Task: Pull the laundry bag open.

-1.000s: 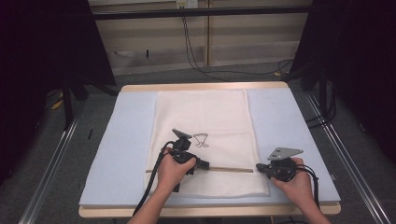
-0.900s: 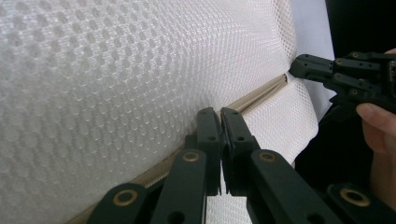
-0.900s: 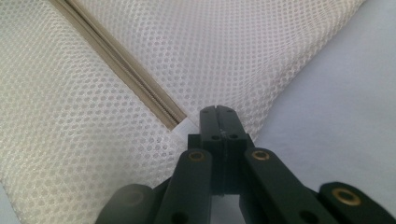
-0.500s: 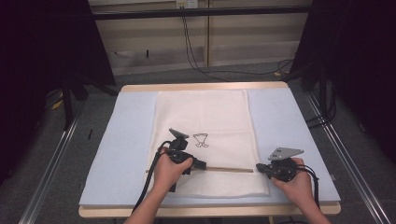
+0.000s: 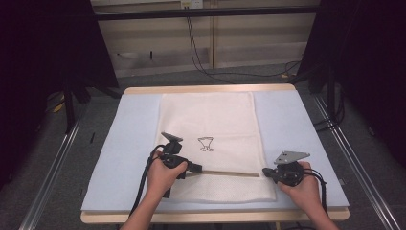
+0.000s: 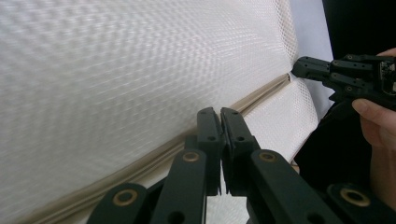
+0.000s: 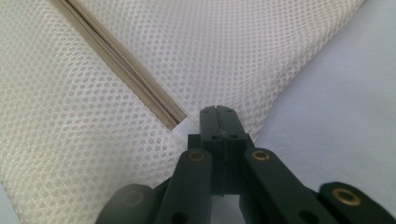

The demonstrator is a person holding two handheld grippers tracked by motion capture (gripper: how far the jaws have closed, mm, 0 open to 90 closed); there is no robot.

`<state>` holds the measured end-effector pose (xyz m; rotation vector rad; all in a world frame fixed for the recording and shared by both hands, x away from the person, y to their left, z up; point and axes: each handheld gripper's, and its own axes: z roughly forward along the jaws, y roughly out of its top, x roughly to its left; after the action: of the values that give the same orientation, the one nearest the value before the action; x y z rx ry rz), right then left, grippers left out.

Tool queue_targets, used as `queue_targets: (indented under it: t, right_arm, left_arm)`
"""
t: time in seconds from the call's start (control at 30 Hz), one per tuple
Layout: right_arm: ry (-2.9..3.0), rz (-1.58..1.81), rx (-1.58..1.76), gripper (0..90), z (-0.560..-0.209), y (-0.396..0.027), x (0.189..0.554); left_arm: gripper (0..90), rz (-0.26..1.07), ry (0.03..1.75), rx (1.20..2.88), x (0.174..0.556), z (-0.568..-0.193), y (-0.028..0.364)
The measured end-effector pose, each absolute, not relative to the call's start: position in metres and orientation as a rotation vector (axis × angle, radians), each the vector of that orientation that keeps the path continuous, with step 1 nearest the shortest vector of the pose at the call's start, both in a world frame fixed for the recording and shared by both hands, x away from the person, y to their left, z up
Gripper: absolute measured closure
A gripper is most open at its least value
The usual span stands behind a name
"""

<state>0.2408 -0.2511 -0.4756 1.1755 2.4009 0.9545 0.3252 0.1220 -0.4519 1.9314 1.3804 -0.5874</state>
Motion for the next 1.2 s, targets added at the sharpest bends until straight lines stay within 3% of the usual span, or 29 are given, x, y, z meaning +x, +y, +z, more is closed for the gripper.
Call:
queue_targets:
  t: [1.2]
  right_arm:
    - [2.397, 0.96, 1.176, 90.0, -0.476, -0.251, 0.241]
  left_arm:
    - [87.3, -0.568, 1.508, 1.805, 0.317, -0.455, 0.221]
